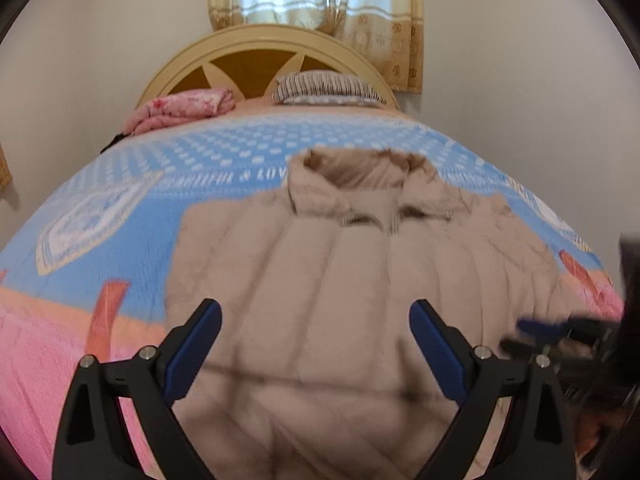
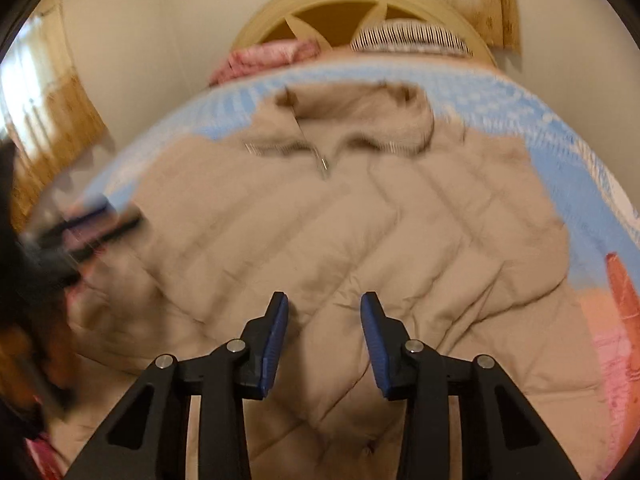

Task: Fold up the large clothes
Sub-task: 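Open the left tool to release the sleeve onto the jacket, then position both tools over the jacket hem, preparing to grasp it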

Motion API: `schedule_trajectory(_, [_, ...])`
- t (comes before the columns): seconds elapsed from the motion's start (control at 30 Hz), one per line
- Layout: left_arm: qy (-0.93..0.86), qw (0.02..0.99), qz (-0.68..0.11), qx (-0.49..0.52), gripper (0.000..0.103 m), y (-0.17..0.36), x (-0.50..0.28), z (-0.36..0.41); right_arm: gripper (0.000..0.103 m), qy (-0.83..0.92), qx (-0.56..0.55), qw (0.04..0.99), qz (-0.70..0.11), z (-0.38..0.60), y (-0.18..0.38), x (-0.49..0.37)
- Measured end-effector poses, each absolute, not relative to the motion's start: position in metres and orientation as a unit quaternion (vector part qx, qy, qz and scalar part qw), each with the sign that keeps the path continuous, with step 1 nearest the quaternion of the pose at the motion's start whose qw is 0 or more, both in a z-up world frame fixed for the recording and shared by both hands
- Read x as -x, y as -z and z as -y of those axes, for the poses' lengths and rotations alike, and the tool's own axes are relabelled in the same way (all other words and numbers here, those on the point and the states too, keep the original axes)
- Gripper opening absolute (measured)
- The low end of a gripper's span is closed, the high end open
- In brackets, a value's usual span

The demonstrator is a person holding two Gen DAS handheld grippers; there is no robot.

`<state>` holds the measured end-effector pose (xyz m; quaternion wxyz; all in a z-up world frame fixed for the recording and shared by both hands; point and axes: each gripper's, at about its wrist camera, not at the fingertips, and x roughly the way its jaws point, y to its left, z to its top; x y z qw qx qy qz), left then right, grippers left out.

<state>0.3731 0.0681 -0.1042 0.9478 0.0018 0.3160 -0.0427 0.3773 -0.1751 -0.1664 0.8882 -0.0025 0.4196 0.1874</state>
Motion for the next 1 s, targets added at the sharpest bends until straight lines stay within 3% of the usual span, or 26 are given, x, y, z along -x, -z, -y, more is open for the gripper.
schedule_trajectory(0.07, [0.047,0.948,-0.314,-0.013,0.103,0.099,-0.391,-0.065,0.039,-0.184,0.005,0.891,-0.415,0.175,0.172,-0.374])
schedule_trajectory(0.4, [-0.022,0.900,-0.435,-0.001,0.103,0.170,-0.475,-0.086,0.039,-0.193,-0.029,0.886,-0.420,0.184,0.186,-0.375])
schedule_trajectory(0.63, [-0.009,0.906,-0.424,0.010,0.103,0.192,-0.469,-0.089,0.039,-0.186,-0.008,0.885,-0.427,0.178,0.181,-0.374])
schedule_trajectory(0.87, [-0.008,0.906,-0.423,0.017,0.103,0.191,-0.473,-0.090,0.039,-0.189,-0.018,0.901,-0.389,0.162,0.127,-0.382])
schedule_trajectory(1.0, [-0.005,0.907,-0.421,0.024,0.103,0.191,-0.472,-0.092,0.039,-0.209,-0.007,0.890,-0.405,0.133,0.137,-0.407])
